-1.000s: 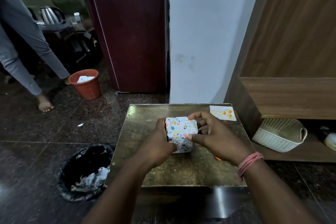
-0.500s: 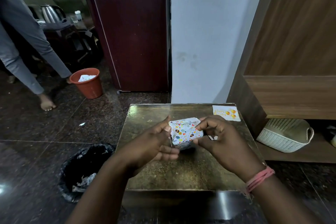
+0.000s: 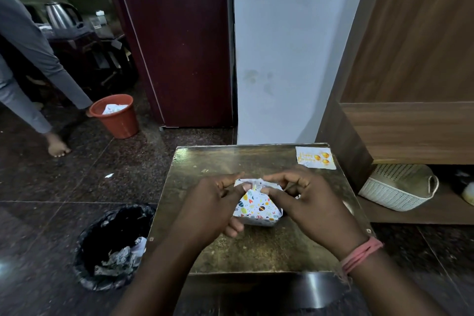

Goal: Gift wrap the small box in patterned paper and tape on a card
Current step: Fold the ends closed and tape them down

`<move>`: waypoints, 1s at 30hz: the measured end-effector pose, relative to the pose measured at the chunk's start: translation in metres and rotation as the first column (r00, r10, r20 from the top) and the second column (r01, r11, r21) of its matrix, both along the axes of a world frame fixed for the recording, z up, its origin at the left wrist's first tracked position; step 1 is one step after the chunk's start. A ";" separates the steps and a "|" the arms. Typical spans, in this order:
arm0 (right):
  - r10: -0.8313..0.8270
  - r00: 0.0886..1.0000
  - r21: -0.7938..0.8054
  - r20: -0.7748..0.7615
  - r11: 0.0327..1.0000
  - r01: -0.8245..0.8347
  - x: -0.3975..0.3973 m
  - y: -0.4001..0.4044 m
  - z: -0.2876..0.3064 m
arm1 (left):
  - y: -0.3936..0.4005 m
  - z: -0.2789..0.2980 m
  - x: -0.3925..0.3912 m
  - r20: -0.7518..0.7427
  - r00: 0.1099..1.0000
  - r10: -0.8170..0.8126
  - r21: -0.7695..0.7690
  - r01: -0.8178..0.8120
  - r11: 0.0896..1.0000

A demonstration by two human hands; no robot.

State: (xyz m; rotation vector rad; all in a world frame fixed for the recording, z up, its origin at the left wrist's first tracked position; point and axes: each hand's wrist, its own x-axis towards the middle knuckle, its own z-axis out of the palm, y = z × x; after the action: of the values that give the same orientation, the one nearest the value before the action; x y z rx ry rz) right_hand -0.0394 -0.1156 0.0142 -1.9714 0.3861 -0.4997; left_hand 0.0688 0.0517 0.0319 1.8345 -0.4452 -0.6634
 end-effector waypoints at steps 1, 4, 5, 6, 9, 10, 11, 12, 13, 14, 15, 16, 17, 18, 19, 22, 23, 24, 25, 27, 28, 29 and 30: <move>-0.027 1.000 0.023 0.015 0.999 0.027 0.001 0.001 0.000 | 0.000 0.001 -0.001 0.070 0.998 -0.003 0.032 0.001 0.999; -0.107 0.994 0.115 0.026 0.988 0.103 0.005 0.003 -0.001 | 0.001 0.004 -0.003 0.296 0.955 -0.022 0.126 -0.016 0.992; -0.137 0.990 0.142 0.023 0.981 0.132 0.006 0.005 -0.001 | 0.002 0.005 -0.004 0.362 0.932 -0.023 0.148 -0.033 0.988; -0.165 0.986 0.158 0.024 0.974 0.159 0.008 0.008 0.000 | 0.001 0.005 -0.006 0.395 0.919 -0.010 0.146 -0.051 0.988; -0.255 0.966 0.190 0.045 0.951 0.242 0.014 0.016 -0.002 | -0.005 -0.003 -0.009 0.304 0.945 0.121 -0.019 -0.121 0.993; -0.266 0.963 0.185 0.055 0.950 0.252 0.015 0.017 -0.003 | -0.006 -0.005 -0.010 0.280 0.946 0.165 -0.053 -0.157 0.986; -0.274 0.960 0.179 0.054 0.949 0.261 0.016 0.018 -0.002 | -0.007 -0.006 -0.011 0.262 0.944 0.199 -0.079 -0.184 0.980; -0.279 0.959 0.178 0.046 0.947 0.267 0.016 0.018 -0.002 | -0.008 -0.006 -0.013 0.233 0.947 0.221 -0.103 -0.202 0.974; -0.280 0.959 0.187 0.035 0.945 0.269 0.015 0.019 -0.001 | -0.008 -0.008 -0.013 0.196 0.950 0.243 -0.126 -0.221 0.967; -0.275 0.961 0.204 0.031 0.943 0.263 0.013 0.020 0.000 | -0.009 -0.009 -0.014 0.166 0.952 0.259 -0.144 -0.236 0.961; -0.270 0.962 0.227 0.032 0.940 0.256 0.013 0.023 0.002 | -0.010 -0.010 -0.013 0.149 0.950 0.275 -0.155 -0.253 0.955; -0.266 0.963 0.248 0.040 0.936 0.249 0.012 0.024 0.002 | -0.010 -0.011 -0.013 0.143 0.946 0.291 -0.158 -0.269 0.950; -0.268 0.962 0.265 0.042 0.932 0.248 0.012 0.025 0.002 | -0.011 -0.013 -0.013 0.140 0.941 0.307 -0.162 -0.284 0.945; -0.269 0.962 0.271 0.045 0.930 0.247 0.012 0.025 0.001 | -0.013 -0.014 -0.013 0.138 0.938 0.319 -0.170 -0.295 0.940; -0.267 0.963 0.269 0.044 0.931 0.246 0.012 0.025 0.001 | -0.014 -0.016 -0.013 0.139 0.934 0.329 -0.179 -0.303 0.936; -0.239 0.971 0.204 0.016 0.951 0.231 0.011 0.024 0.001 | -0.017 -0.018 -0.014 0.141 0.930 0.339 -0.199 -0.309 0.930; -0.230 0.973 0.186 -0.003 0.956 0.227 0.011 0.024 0.003 | -0.017 -0.019 -0.014 0.137 0.931 0.339 -0.201 -0.310 0.929; -0.217 0.976 0.175 -0.026 0.960 0.218 0.011 0.022 0.004 | -0.017 -0.019 -0.014 0.140 0.931 0.336 -0.199 -0.306 0.931; -0.200 0.979 0.173 -0.051 0.963 0.205 0.012 0.021 0.006 | -0.017 -0.019 -0.014 0.146 0.932 0.332 -0.198 -0.301 0.933; -0.166 0.983 0.188 -0.073 0.966 0.177 0.014 0.017 0.009 | -0.017 -0.021 -0.014 0.171 0.928 0.332 -0.208 -0.295 0.932; -0.154 0.985 0.194 -0.074 0.967 0.166 0.016 0.016 0.009 | -0.017 -0.023 -0.013 0.182 0.926 0.332 -0.214 -0.292 0.932; -0.144 0.987 0.189 -0.073 0.970 0.155 0.017 0.015 0.010 | -0.017 -0.025 -0.013 0.181 0.926 0.331 -0.218 -0.290 0.932; -0.138 0.988 0.159 -0.075 0.976 0.148 0.017 0.015 0.009 | -0.017 -0.026 -0.012 0.164 0.933 0.322 -0.224 -0.282 0.933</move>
State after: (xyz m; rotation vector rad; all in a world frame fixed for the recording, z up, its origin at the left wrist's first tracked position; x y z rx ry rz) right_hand -0.0224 -0.1006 0.0234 -1.8115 0.5942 -0.4814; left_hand 0.0563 0.0343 0.0055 1.7368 -0.3327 -0.2165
